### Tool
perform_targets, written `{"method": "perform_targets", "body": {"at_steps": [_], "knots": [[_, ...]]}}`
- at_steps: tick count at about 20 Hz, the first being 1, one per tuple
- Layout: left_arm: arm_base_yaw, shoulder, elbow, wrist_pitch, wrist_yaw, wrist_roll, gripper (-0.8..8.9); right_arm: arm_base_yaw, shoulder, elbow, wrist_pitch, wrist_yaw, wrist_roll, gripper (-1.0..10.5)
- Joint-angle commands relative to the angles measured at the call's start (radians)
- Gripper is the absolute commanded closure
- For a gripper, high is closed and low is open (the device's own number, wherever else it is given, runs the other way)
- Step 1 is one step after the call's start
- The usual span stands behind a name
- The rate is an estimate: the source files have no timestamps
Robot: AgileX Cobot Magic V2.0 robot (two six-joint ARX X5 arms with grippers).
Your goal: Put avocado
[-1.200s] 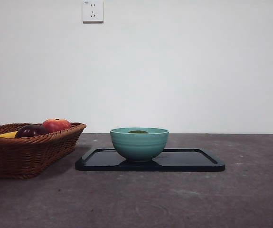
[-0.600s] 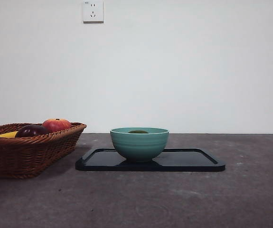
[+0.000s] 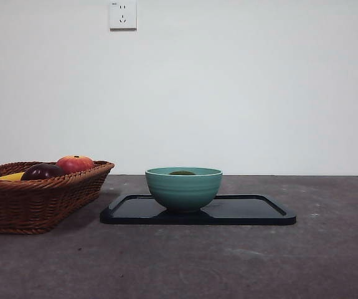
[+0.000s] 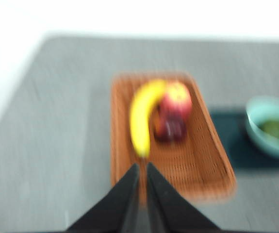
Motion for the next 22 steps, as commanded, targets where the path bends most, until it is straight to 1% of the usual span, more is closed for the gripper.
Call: {"method": "perform_targets", "body": {"at_steps": [1,3,4,6,8,11,15,22], "knots": [[0.067,-0.058,-0.119,0.206,0.132,0.126,7.90,0.011,0.003,0.006,0.011,0.000,0.012,9.3],[0.107,-0.111,-0.257,0.362,0.179,0.115,7.90,0.011,0.003,0.006,0.011,0.000,0.012,9.3],[0.121,-0.130,-0.329,0.438,0.195,0.097,7.90,0.011,0.003,0.006,0.011,0.001,0.012,9.3],[0.141,-0.157,-0.466,0.577,0.194,0.074,7.90,0.011,0.003,0.006,0.011,0.000,0.012,9.3],[0.156,-0.171,-0.573,0.654,0.193,0.075,7.90,0.011,0.003,0.006,0.011,0.000,0.013,9.3],[0.172,-0.210,-0.705,0.676,0.161,0.074,7.90,0.011,0.003,0.006,0.011,0.000,0.012,9.3],[0.201,-0.269,-0.806,0.674,0.159,0.068,7.90,0.011,0.003,0.006,0.011,0.001,0.012,9.3],[0.226,-0.306,-0.834,0.670,0.159,0.069,7.90,0.011,0.003,0.006,0.011,0.001,0.012,9.3]]}}
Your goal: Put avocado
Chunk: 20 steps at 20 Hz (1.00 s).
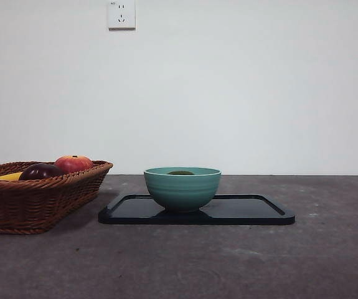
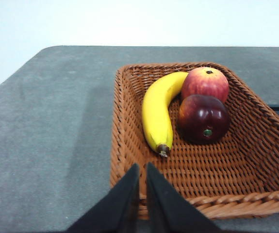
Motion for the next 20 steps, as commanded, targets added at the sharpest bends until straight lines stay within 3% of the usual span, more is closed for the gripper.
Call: {"method": "perform_targets", "body": {"at_steps": [1,20], "knots": [[0.007,-0.017,-0.021,-0.011,-0.002,-0.002,7.90,0.011,0.003,0.006,0.010,0.001,0.012,9.3],[0.007,-0.017,-0.021,-0.007,-0.008,-0.029,7.90,0.011,0.003,0.006,0.010,0.000,0.012,9.3]]}}
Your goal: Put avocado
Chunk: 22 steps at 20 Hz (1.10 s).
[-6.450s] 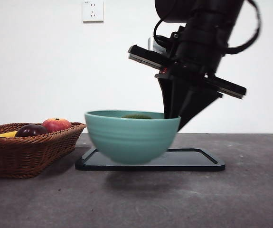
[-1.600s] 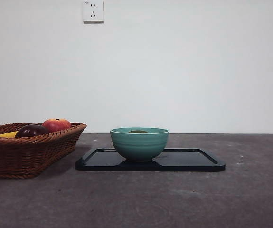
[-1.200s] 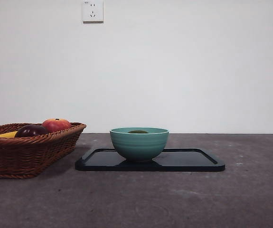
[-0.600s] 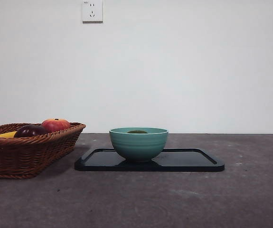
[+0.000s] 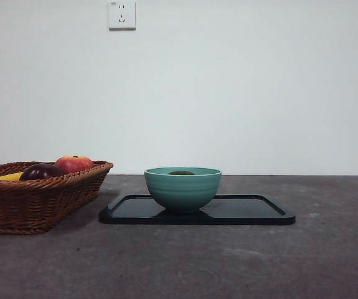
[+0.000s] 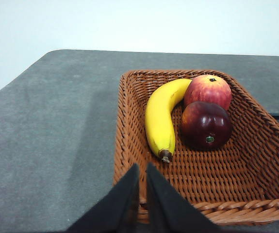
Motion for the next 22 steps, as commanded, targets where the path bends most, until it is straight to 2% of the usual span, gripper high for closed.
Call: {"method": "perform_targets", "body": {"at_steps": [1,5,7,8,10,12,14,16,19,22], "knots": [[0.002,-0.002,-0.021,-0.008,-0.005,-0.005,7.90,0.011,0.003,0.006,0.010,0.001,0.011,9.3],[0.002,-0.002,-0.021,-0.008,-0.005,-0.005,7.90,0.008,0.001,0.006,0.011,0.001,0.010,9.3],[0.002,-0.002,-0.021,-0.008,-0.005,-0.005,7.90,-0.039,-0.013,0.002,0.013,0.038,-0.086,9.3],[0.002,-0.002,-0.021,-0.008,-0.005,-0.005,7.90,-0.087,-0.027,-0.019,0.046,0.071,-0.104,9.3],[0.002,-0.002,-0.021,-0.008,-0.005,-0.005,7.90,-0.203,-0.078,-0.122,0.229,0.099,-0.154,9.3],[0.002,-0.002,-0.021,-0.008,-0.005,-0.005,7.90,-0.324,-0.157,-0.289,0.498,0.093,-0.208,9.3],[0.002,-0.002,-0.021,-0.008,-0.005,-0.005,7.90,-0.438,-0.238,-0.462,0.745,0.043,-0.231,9.3],[0.002,-0.002,-0.021,-0.008,-0.005,-0.005,7.90,-0.547,-0.318,-0.612,0.922,-0.004,-0.248,9.3],[0.002,-0.002,-0.021,-0.008,-0.005,-0.005,7.90,-0.672,-0.398,-0.741,0.981,-0.082,-0.290,9.2],[0.002,-0.002,-0.021,-0.008,-0.005,-0.005,7.90,-0.743,-0.431,-0.805,0.987,-0.130,-0.342,9.3]]}}
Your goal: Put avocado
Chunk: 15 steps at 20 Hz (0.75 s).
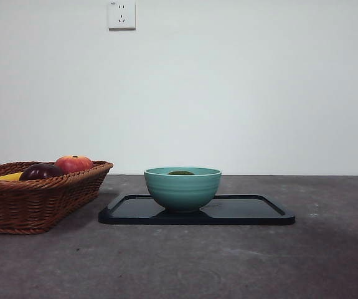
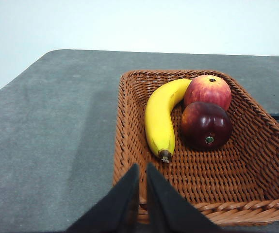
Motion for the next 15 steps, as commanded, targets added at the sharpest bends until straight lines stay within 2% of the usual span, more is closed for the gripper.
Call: {"method": "perform_targets", "body": {"at_steps": [1,5,15], "knots": [[0.002,-0.002,-0.021,-0.008,-0.005,-0.003,7.90,-0.044,-0.017,-0.032,0.016,-0.058,-0.066,9.3],[0.002,-0.002,-0.021,-0.008,-0.005,-0.003,7.90,-0.101,-0.031,-0.069,0.015,-0.188,-0.132,9.3],[0.002,-0.002,-0.021,-0.008,-0.005,-0.003,7.90,-0.165,-0.072,-0.083,-0.113,-0.182,-0.154,9.3]]}}
